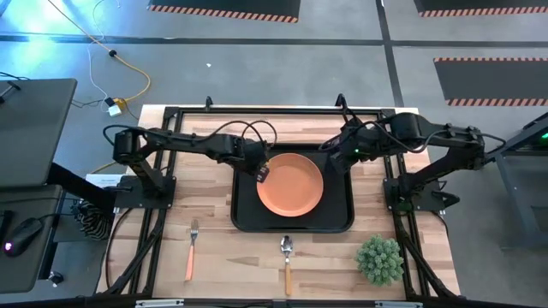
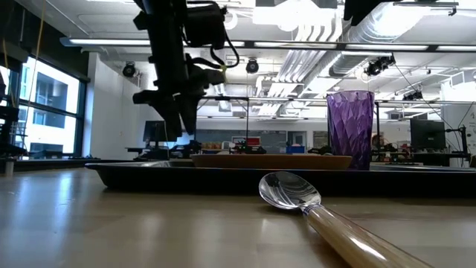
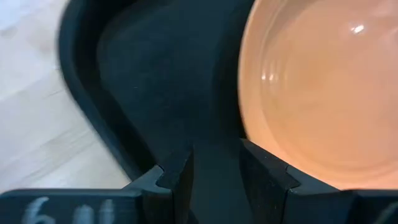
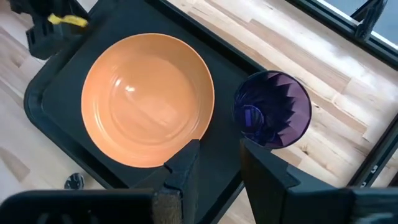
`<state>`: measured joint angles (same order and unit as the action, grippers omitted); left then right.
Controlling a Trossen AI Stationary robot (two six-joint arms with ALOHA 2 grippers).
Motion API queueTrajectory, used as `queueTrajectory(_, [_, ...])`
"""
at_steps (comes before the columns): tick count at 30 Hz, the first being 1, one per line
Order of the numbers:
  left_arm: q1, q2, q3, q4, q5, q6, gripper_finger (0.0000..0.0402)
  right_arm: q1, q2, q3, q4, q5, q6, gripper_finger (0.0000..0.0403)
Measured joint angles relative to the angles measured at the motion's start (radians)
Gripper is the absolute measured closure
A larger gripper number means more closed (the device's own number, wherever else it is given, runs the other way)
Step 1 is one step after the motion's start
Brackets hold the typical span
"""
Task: Pick and place plate/cup/fork/spoon on tray
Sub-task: Adjust the orange plate
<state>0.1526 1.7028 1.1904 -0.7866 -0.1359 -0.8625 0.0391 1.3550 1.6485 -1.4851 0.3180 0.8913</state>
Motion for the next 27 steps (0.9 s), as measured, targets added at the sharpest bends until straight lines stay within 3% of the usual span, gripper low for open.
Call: queueTrajectory(27, [-0.012,0.119,0.002,0.066,-0.001,-0.017,0.0284,0.000,0.001,0.000,0.000,0.001,-0.011,0.0297])
